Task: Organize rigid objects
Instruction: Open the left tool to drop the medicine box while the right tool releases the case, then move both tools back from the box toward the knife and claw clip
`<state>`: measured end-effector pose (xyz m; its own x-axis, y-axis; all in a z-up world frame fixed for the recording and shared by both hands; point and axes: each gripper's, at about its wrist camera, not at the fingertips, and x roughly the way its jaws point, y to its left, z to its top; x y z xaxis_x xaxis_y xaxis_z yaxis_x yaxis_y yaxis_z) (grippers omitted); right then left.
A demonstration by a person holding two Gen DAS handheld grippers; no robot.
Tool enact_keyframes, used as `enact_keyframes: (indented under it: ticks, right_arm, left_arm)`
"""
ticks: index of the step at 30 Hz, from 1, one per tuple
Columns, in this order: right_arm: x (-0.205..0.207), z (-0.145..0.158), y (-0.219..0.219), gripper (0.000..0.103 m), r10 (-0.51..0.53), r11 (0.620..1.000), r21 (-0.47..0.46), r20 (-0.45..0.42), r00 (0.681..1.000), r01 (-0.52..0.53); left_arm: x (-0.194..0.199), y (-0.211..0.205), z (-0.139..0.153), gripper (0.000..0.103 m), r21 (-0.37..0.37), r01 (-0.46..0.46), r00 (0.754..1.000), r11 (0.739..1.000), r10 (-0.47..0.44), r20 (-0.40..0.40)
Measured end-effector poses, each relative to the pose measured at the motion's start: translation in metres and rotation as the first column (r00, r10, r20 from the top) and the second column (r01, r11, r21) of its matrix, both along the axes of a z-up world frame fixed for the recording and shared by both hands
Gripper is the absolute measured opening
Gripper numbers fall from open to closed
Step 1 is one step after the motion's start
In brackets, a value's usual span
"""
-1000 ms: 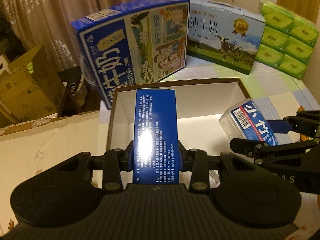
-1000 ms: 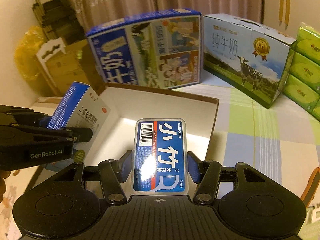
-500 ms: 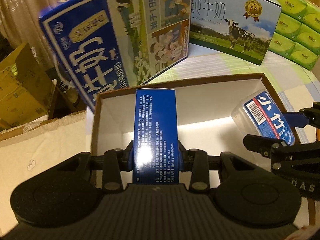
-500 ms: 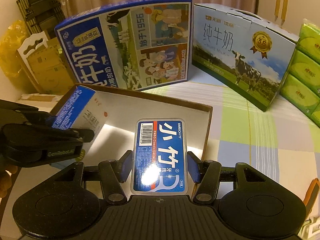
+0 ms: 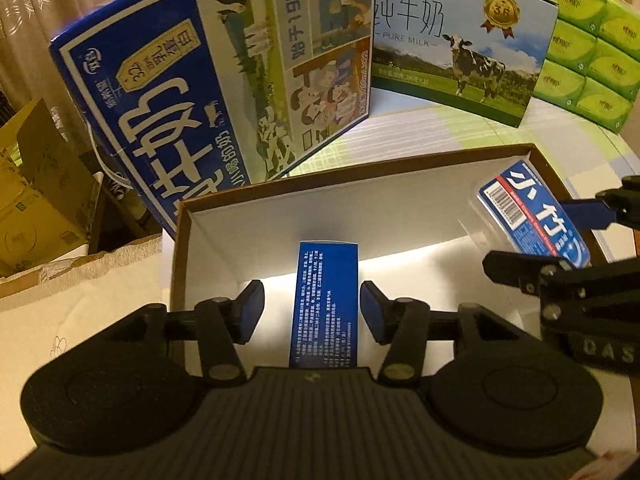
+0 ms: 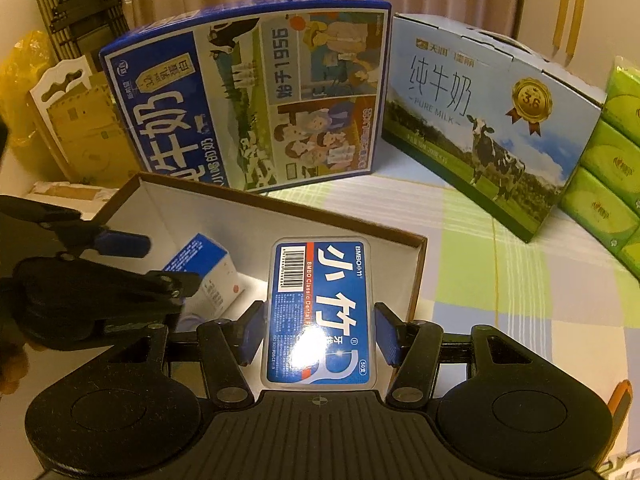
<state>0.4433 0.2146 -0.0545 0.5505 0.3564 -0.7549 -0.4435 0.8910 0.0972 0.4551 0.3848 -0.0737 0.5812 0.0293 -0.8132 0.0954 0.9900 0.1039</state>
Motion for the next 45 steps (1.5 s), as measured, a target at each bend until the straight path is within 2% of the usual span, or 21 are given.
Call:
enact_keyframes:
  ticks: [5,7,13,24,35,45]
  right_arm:
    - [0.006,-0.001,0.0,0.055,0.005,1.0,-0.011,0.027,1.0,-0.005]
    - [0.006,0.0,0.0,0.057,0.013,1.0,-0.015,0.03,0.999,-0.013]
    - [0.0,0.002,-0.008,0.063,0.032,0.999,0.035,0.03,0.999,-0.033]
    - [-0.044,0.023,-0.025,0.068,0.042,0.995,0.088,0.013,0.999,-0.043]
    - [-0.088,0.046,-0.043,0.073,0.03,0.991,0.13,0.002,1.0,-0.03]
    - [-0.132,0.056,-0.058,0.075,0.035,0.988,0.148,-0.014,0.999,-0.033]
  left_arm:
    - [-0.006,0.002,0.005,0.049,-0.018,0.003,1.0,1.0,-0.003,0.004]
    - [-0.01,0.002,0.007,0.053,-0.025,0.006,1.0,1.0,-0.006,0.004]
    - [-0.027,0.003,0.011,0.054,-0.037,-0.001,1.0,0.999,0.002,0.007]
    - [-0.068,0.008,0.037,0.058,-0.07,-0.029,0.999,0.997,0.032,0.038]
    - [-0.119,0.006,0.074,0.058,-0.088,-0.057,0.992,0.994,0.067,0.107]
    - [-0.171,-0.005,0.09,0.058,-0.101,-0.077,0.988,0.992,0.09,0.127]
